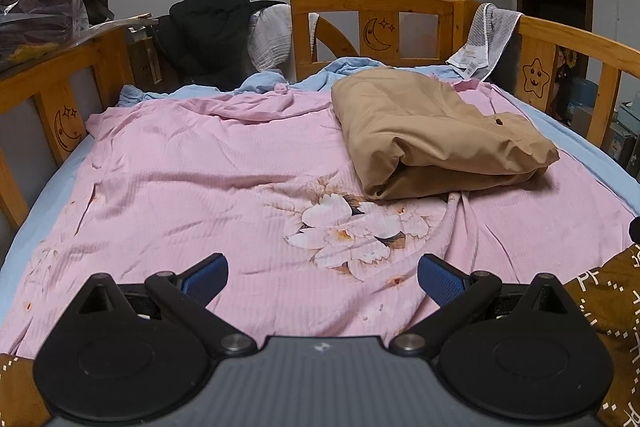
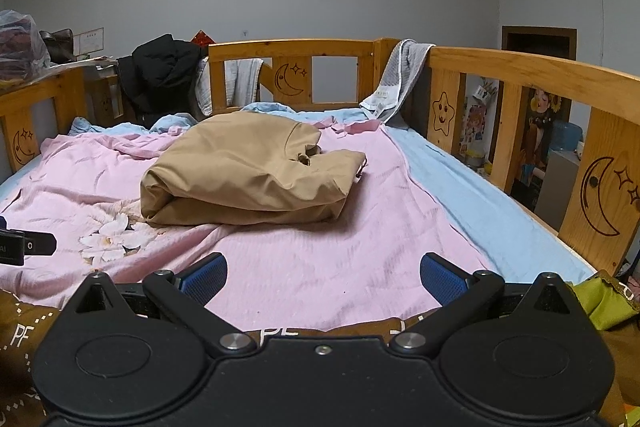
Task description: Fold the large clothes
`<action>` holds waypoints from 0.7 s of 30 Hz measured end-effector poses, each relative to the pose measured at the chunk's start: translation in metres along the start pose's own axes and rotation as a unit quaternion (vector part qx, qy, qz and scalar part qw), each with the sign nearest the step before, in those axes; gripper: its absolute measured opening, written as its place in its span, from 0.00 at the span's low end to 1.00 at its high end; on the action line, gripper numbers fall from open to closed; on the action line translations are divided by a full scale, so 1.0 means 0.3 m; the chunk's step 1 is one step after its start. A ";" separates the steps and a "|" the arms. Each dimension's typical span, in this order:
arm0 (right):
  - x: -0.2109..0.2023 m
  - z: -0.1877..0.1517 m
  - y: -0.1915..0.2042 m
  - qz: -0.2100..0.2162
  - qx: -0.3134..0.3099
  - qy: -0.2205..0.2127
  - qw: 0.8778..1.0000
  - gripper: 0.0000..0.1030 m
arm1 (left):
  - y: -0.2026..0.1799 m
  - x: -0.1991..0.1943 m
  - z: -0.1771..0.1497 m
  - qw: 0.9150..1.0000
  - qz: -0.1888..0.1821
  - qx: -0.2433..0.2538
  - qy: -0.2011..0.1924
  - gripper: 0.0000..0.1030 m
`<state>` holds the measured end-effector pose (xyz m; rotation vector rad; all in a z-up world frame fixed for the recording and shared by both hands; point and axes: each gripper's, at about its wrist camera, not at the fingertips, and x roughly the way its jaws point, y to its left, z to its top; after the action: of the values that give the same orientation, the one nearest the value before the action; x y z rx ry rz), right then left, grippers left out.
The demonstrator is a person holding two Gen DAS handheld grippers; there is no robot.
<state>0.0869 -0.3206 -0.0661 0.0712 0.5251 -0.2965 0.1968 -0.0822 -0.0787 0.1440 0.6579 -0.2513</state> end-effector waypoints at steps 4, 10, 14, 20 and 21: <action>0.002 -0.001 0.000 0.001 0.000 0.000 1.000 0.99 | 0.001 0.001 0.001 1.000 0.000 0.000 -0.001 1.00; 0.003 -0.002 -0.001 0.001 0.000 0.001 1.000 0.99 | 0.001 0.001 0.002 1.000 0.000 0.000 -0.001 1.00; 0.004 -0.003 -0.002 0.001 0.000 0.001 1.000 0.99 | -0.001 0.003 0.005 1.000 0.000 0.000 -0.003 1.00; 0.006 -0.003 -0.002 0.001 -0.001 0.002 1.000 0.99 | -0.004 0.004 0.006 1.000 0.000 0.000 -0.005 0.99; 0.006 -0.003 -0.002 0.001 -0.001 0.002 1.000 0.99 | -0.004 0.003 0.006 1.000 0.000 0.000 -0.005 0.99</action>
<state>0.0877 -0.3214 -0.0678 0.0711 0.5286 -0.2945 0.1983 -0.0841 -0.0780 0.1436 0.6474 -0.2513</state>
